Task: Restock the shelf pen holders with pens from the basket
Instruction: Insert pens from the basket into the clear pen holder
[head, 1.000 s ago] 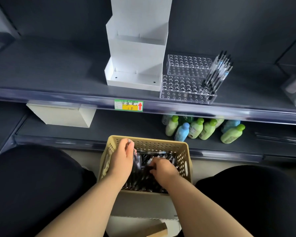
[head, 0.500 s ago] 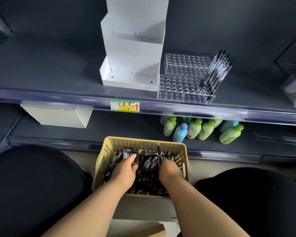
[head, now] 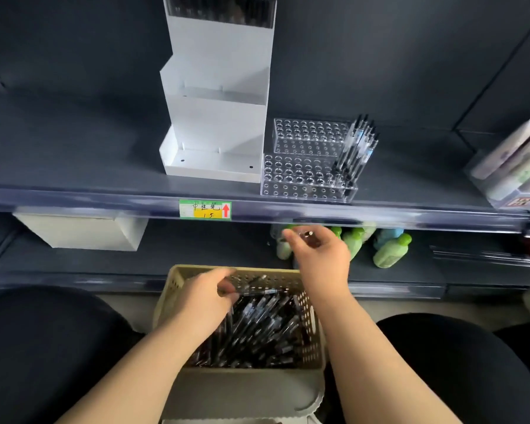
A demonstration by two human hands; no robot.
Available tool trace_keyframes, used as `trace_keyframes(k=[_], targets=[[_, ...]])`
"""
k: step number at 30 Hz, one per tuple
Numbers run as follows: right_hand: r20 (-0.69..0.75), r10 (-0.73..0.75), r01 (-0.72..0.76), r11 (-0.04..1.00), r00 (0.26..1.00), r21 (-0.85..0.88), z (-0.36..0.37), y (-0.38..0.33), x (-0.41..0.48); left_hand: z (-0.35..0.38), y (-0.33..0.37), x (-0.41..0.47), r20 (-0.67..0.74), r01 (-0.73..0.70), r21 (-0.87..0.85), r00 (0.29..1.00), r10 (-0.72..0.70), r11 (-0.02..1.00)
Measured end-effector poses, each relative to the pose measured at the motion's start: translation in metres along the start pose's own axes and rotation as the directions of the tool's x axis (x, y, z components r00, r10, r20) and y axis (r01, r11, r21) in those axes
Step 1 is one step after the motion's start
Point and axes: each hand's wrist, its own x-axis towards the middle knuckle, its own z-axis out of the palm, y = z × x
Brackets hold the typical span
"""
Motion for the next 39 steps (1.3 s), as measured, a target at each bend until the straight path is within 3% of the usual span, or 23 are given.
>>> trace_keyframes(k=[2, 6, 10, 15, 23, 31, 39], targets=[[-0.102, -0.071, 0.082, 0.992, 0.992, 0.101, -0.020, -0.027, 0.012, -0.019, 0.018, -0.001, -0.087, -0.056, -0.025, 0.995, 0.053, 0.998], [-0.196, -0.250, 0.272, 0.958, 0.948, 0.095, -0.059, -0.076, 0.045, -0.044, 0.057, 0.006, -0.181, -0.205, -0.137, 0.967, 0.179, 0.969], [-0.256, -0.460, 0.438, 0.888, 0.850, -0.141, -0.093, -0.109, 0.089, -0.060, 0.096, 0.025, -0.202, -0.361, -0.138, 0.922, 0.330, 0.922], [-0.261, -0.582, 0.506, 0.807, 0.770, -0.306, -0.114, -0.128, 0.126, -0.082, 0.153, 0.051, -0.187, -0.547, -0.153, 0.834, 0.519, 0.823], [-0.069, -0.534, 0.443, 0.761, 0.843, -0.474, -0.107, -0.120, 0.146, -0.089, 0.203, 0.091, -0.293, -0.686, -0.152, 0.719, 0.630, 0.712], [0.028, -0.477, 0.420, 0.743, 0.878, -0.521, -0.103, -0.112, 0.155, -0.071, 0.212, 0.108, -0.385, -0.632, -0.300, 0.766, 0.515, 0.715], [0.094, -0.408, 0.383, 0.720, 0.908, -0.579, -0.096, -0.101, 0.155, -0.063, 0.209, 0.110, -0.403, -0.607, -0.303, 0.780, 0.478, 0.735]])
